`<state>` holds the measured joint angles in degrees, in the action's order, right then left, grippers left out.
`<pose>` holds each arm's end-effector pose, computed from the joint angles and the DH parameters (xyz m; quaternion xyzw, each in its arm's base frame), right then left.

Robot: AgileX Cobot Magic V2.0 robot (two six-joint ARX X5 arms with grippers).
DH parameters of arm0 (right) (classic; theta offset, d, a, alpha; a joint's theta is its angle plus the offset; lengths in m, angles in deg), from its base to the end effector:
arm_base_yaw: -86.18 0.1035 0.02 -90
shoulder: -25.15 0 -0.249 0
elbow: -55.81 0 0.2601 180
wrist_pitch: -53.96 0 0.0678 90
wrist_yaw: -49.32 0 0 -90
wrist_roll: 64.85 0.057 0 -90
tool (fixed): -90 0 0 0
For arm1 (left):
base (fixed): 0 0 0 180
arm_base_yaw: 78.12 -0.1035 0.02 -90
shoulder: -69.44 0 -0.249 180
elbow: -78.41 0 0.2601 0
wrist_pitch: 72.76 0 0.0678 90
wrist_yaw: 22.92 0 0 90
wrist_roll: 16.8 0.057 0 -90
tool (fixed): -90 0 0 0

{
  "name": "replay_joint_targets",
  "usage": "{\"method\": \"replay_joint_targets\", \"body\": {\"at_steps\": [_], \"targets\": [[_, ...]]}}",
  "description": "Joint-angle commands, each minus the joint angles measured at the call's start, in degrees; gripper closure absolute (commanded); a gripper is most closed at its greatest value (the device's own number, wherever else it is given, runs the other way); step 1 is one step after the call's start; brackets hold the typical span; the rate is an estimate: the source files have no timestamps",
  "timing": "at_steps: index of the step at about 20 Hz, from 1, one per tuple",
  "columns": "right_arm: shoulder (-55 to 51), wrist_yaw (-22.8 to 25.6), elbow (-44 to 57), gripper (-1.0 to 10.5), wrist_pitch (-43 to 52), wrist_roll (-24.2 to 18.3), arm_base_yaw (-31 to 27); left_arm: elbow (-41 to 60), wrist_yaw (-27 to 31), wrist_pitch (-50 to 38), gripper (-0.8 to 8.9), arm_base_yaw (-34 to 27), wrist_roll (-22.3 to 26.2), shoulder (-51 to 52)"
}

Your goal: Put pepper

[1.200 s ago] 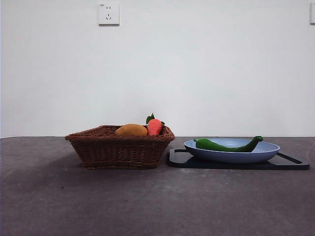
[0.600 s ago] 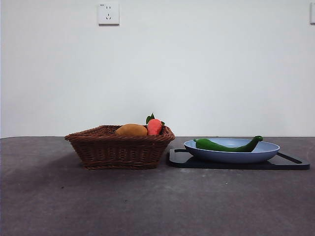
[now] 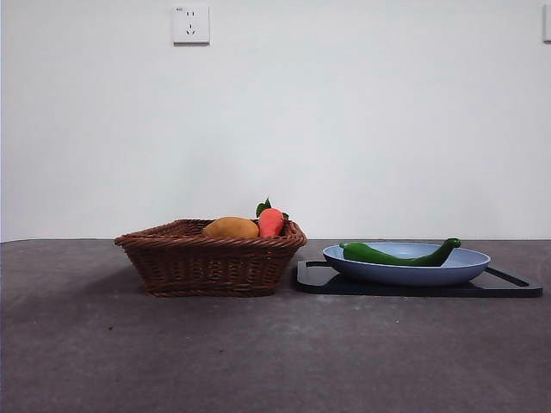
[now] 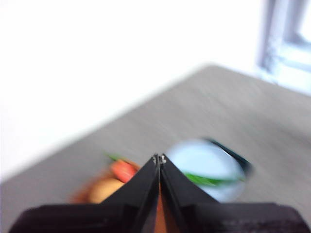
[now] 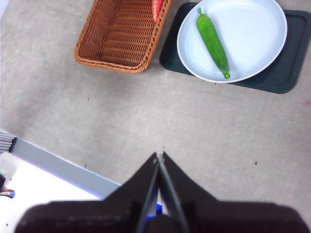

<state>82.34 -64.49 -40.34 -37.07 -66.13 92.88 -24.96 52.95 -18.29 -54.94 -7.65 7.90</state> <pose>0.1573 0.0416 0.3817 0.0556 0.4314 0.2412 0.8675 0.1924 -0.0975 0.4689 0.0838 0.0840 -0.3257 0.9380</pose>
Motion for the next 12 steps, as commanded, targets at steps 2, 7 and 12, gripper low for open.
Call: {"method": "replay_joint_targets", "body": {"at_steps": [2, 7, 12], "targets": [[0.5, 0.1, -1.0, 9.4, -0.8, 0.3, 0.0, 7.8, -0.1, -7.6, 8.05, -10.1, 1.4, 9.7], [0.5, 0.1, -1.0, 9.4, -0.8, 0.3, 0.0, 33.9, 3.4, -25.8, 8.05, -23.3, 1.4, 28.5], [0.5, 0.1, -1.0, 9.4, -0.8, 0.3, 0.0, 56.5, 4.1, -36.7, 8.05, -28.7, -1.2, 41.7]]}}
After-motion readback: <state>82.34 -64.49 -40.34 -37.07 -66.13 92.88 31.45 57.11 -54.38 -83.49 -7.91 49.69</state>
